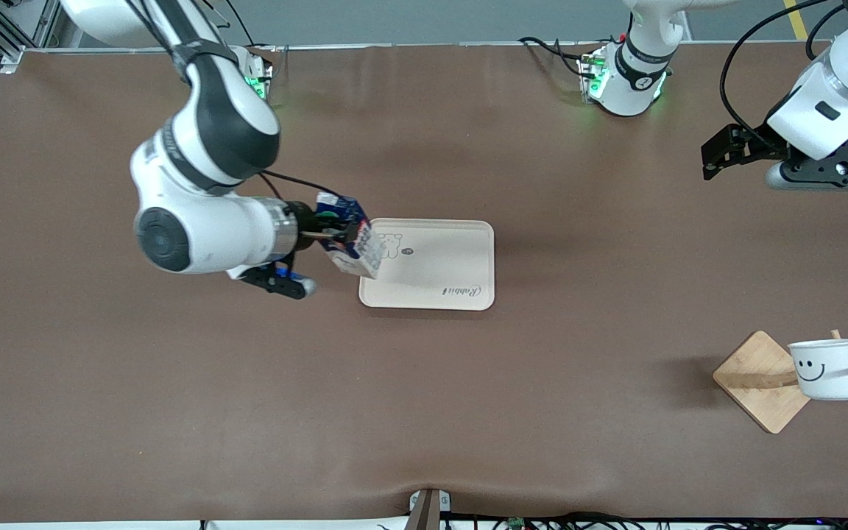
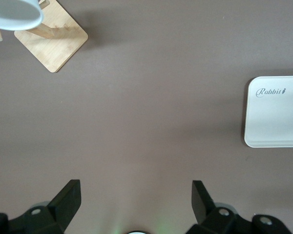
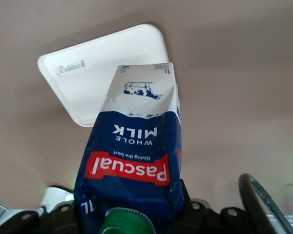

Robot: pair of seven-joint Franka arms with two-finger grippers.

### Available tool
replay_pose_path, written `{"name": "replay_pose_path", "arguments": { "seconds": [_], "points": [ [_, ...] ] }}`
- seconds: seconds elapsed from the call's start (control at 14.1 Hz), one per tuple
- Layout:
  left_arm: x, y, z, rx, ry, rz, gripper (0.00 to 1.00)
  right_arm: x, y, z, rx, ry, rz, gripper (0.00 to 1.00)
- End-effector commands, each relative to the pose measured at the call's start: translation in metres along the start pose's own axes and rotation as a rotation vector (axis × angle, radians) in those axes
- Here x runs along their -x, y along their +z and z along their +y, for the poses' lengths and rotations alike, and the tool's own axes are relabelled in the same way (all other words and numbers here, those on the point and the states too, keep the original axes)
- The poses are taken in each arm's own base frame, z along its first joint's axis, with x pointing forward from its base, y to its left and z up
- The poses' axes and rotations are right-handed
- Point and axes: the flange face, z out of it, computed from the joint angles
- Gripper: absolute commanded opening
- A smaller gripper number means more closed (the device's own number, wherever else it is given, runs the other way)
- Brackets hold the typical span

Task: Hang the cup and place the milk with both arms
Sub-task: 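Lift the milk carton with the right gripper and carry it off the tray, then lower the milk carton onto the table with the right gripper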

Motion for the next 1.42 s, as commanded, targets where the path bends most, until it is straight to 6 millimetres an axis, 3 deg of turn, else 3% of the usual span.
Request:
{"name": "replay_pose_path", "arguments": {
  "seconds": [0.0,0.14,0.42,0.57,0.71,0.85,0.99,1.2,1.34],
  "points": [
    [0.006,-0.008,-0.001,0.013,0.018,0.020,1.00,0.005,-0.024,0.047,0.121,-0.006,0.059,0.00],
    [0.006,-0.008,0.000,0.012,0.020,0.020,1.00,0.006,-0.021,0.080,0.231,0.024,0.097,0.00],
    [0.006,-0.008,0.001,0.012,0.021,0.020,1.00,-0.013,-0.018,0.192,0.178,-0.013,0.083,0.00],
    [0.005,-0.008,0.000,0.012,0.020,0.019,1.00,-0.018,-0.014,0.214,0.163,-0.008,0.090,0.00],
    [0.005,-0.008,0.000,0.012,0.020,0.019,1.00,-0.027,-0.030,0.247,0.180,-0.003,0.116,0.00],
    [0.004,-0.006,0.001,0.008,0.023,0.016,1.00,-0.034,-0.042,0.272,0.180,-0.134,0.117,0.00],
    [0.004,-0.006,0.001,0.005,0.022,0.018,1.00,-0.045,-0.052,0.320,0.150,-0.161,0.104,0.00],
    [0.002,-0.003,0.001,0.003,0.024,0.012,1.00,-0.064,-0.046,0.374,0.153,-0.037,0.107,0.00],
    [-0.002,0.000,0.002,0.005,0.024,0.018,1.00,-0.077,-0.035,0.394,0.144,0.064,0.086,0.00]
  ]
}}
